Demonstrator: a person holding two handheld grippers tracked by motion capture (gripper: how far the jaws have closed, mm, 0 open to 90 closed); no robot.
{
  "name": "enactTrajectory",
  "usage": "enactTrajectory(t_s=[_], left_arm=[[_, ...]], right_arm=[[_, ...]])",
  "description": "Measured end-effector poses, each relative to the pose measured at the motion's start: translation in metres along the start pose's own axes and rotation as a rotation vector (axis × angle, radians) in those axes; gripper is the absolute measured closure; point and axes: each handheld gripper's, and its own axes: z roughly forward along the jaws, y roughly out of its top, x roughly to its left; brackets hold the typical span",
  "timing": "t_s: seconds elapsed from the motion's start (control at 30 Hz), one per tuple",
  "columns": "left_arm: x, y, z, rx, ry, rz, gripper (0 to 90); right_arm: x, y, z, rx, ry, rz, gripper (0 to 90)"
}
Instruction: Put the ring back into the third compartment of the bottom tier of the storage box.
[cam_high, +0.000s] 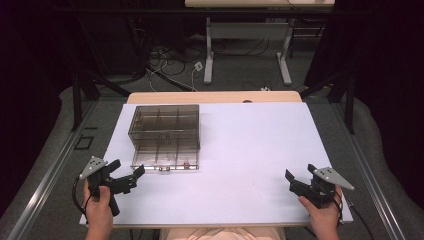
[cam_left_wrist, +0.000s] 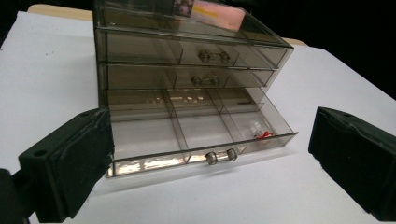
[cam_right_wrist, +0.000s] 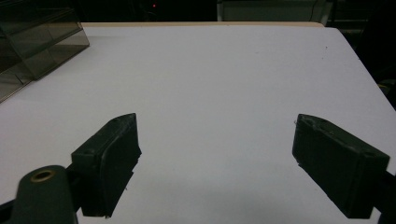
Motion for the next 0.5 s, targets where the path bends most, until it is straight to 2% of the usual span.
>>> enactTrajectory(t_s=[0.23, 0.5], left_arm=[[0.008, -0.006, 0.003, 0.019, 0.009, -0.039, 0.7], [0.018, -0.011, 0.006, 0.035, 0.022, -0.046, 0.7]], right_arm=[[0.0, -0.001, 0.0, 0.006, 0.001, 0.007, 14.3], [-0.001, -0.002, 0.002, 0.006, 0.0, 0.004, 14.3]])
